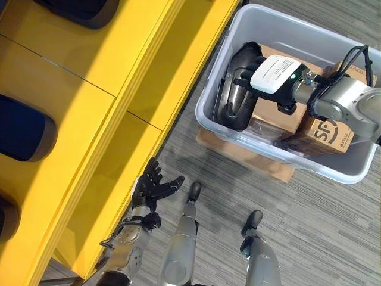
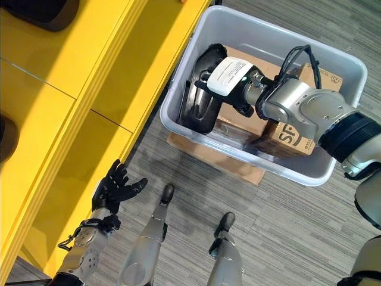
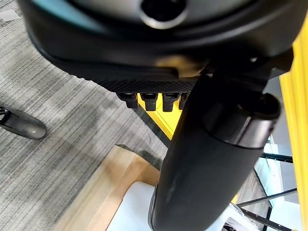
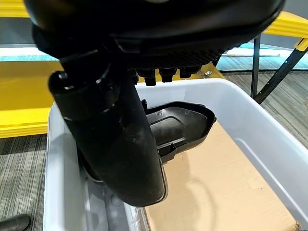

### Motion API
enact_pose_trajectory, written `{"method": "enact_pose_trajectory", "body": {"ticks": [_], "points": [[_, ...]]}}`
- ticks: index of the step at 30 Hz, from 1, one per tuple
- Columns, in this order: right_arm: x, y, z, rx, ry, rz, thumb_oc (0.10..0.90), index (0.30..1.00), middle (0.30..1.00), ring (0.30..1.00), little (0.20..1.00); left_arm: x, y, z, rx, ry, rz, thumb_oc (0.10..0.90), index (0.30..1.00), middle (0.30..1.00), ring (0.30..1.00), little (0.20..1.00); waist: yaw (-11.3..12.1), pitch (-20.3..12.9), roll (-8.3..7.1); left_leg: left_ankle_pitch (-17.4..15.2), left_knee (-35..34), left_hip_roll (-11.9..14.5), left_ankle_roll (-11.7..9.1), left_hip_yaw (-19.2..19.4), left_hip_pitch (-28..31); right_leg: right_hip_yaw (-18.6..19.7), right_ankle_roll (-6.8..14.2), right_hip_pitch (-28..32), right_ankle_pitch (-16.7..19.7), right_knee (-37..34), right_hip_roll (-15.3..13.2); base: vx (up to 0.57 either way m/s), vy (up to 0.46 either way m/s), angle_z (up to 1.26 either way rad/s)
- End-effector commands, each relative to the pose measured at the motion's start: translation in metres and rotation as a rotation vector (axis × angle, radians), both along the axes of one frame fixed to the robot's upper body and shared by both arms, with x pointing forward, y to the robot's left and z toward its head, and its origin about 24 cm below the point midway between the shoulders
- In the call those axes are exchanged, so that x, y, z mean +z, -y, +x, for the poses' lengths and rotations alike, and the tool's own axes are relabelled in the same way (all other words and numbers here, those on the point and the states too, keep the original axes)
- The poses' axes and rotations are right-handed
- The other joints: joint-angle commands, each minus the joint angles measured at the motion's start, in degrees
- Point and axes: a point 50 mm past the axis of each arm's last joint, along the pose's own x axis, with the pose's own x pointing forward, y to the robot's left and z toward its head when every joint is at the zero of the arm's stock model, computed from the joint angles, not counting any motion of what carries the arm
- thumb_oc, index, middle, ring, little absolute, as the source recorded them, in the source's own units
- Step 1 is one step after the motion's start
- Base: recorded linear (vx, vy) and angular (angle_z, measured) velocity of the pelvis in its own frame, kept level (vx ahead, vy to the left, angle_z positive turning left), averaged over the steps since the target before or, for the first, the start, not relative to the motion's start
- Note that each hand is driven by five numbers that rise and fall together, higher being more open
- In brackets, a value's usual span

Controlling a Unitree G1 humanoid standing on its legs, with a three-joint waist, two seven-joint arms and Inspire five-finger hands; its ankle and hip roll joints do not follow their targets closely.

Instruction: Move parts from the plastic box to the shelf.

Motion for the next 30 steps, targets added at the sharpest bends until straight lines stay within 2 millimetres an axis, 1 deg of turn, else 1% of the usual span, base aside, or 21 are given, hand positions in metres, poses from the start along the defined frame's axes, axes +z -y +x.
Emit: {"method": "enact_pose_trajectory", "body": {"ticks": [1,5,8,11,12,16,25,30], "points": [[0.064,0.002,-0.011,0.010,0.210,0.005,0.900,1.000,1.000,1.000,1.000,0.033,-0.003,0.001,-0.052,0.175,0.023,0.900,1.000,1.000,1.000,1.000,0.1,-1.7,-2.07,-0.5,3.3,3.3,-0.3,-0.4,-2.0,2.6,1.0,8.6,1.0,0.0,-1.3,0.01,-0.015,0.06],[0.069,0.008,-0.009,-0.021,0.236,0.001,0.900,1.000,1.000,1.000,1.000,0.035,-0.003,0.002,-0.052,0.186,0.024,0.900,1.000,1.000,1.000,1.000,0.4,-1.2,-2.19,-0.7,3.3,2.9,-0.3,-0.5,-2.3,2.3,1.1,8.8,0.9,-0.4,-1.5,0.00,-0.005,0.01],[0.073,0.009,-0.010,-0.028,0.252,-0.016,0.900,1.000,1.000,1.000,1.000,0.038,-0.003,0.002,-0.053,0.196,0.030,0.900,1.000,1.000,1.000,1.000,0.5,-1.2,-2.16,-0.4,3.2,2.7,-0.3,-0.7,-2.9,2.0,1.1,8.8,1.2,-1.0,-1.4,0.01,-0.006,0.01],[0.078,0.015,-0.011,-0.052,0.270,-0.023,0.900,1.000,1.000,1.000,1.000,0.042,-0.004,0.003,-0.045,0.215,0.032,0.900,1.000,1.000,1.000,1.000,0.8,-0.8,-2.17,-0.6,3.1,2.3,-0.4,-0.9,-3.6,1.5,1.2,9.1,1.1,-1.4,-1.6,0.01,-0.009,0.01],[0.082,0.018,-0.011,-0.065,0.289,-0.032,0.900,1.000,1.000,1.000,1.000,0.044,-0.005,0.003,-0.044,0.221,0.039,0.900,1.000,1.000,1.000,1.000,1.0,-0.6,-2.35,-0.6,3.2,2.0,-0.4,-1.1,-4.1,1.4,1.3,8.9,1.3,-1.5,-1.7,0.01,-0.017,0.05],[0.087,0.024,-0.011,-0.097,0.317,-0.042,0.900,1.000,1.000,1.000,1.000,0.047,-0.007,0.003,-0.047,0.231,0.049,0.900,1.000,1.000,1.000,1.000,1.7,-0.3,-2.77,-0.9,3.8,1.3,-0.1,-1.4,-5.6,1.1,1.5,8.4,1.4,-1.6,-1.9,0.02,-0.005,0.07],[0.094,0.027,-0.011,-0.112,0.353,-0.043,0.900,1.000,1.000,1.000,1.000,0.052,-0.007,0.004,-0.037,0.255,0.051,0.900,1.000,1.000,1.000,1.000,2.3,0.4,-3.08,-1.6,4.7,-0.3,0.4,-1.7,-8.4,0.7,1.8,7.9,1.9,-2.2,-2.5,0.02,-0.012,0.09],[0.093,0.028,-0.010,-0.119,0.353,-0.032,0.900,1.000,1.000,1.000,1.000,0.054,-0.003,0.006,-0.035,0.267,0.026,0.900,1.000,1.000,1.000,1.000,2.6,1.2,-2.56,-2.1,5.6,-1.4,0.6,-1.9,-10.0,0.1,2.0,8.1,2.3,-2.5,-2.8,0.03,-0.018,0.11]]}}
